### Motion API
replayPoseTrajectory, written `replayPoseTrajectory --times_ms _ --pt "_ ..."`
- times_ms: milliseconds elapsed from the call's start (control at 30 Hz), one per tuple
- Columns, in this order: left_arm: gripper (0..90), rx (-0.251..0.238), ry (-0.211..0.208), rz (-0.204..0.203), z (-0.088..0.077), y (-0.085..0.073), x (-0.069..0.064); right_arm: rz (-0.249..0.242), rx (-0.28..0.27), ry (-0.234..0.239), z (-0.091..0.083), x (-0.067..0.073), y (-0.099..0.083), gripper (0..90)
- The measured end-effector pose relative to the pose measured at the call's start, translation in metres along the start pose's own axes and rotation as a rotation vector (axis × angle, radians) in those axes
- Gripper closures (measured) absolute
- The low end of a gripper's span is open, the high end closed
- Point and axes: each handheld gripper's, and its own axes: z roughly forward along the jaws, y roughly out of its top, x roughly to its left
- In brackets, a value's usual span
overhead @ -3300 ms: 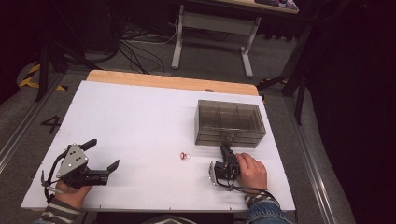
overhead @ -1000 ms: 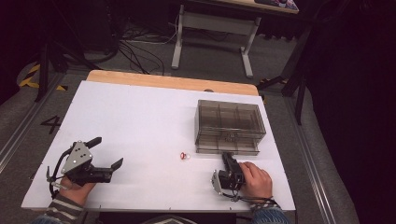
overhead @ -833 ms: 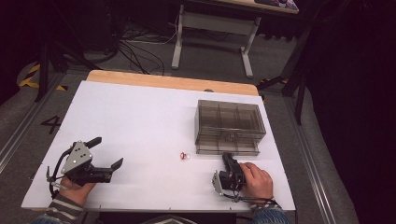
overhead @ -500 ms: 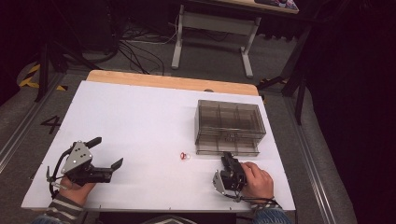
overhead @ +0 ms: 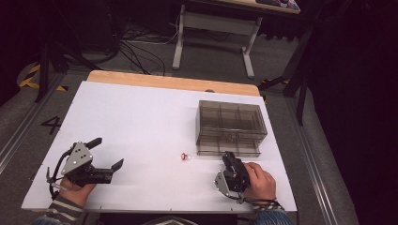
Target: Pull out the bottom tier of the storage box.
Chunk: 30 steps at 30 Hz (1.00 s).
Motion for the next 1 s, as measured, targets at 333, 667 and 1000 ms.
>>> replayPoseTrajectory --times_ms 333,667,1000 --pt "0.7 0.001 -0.001 -0.005 0.000 0.000 0.000 0.101 -0.006 0.017 -0.005 -0.009 0.000 66.6" --pt "0.7 0.001 -0.001 -0.004 0.000 0.000 0.000 0.295 -0.064 0.126 -0.011 -0.029 -0.005 59.7" --pt "0.8 0.006 -0.003 0.000 0.000 0.000 0.000 0.498 -0.155 0.266 -0.015 -0.049 -0.016 53.6"
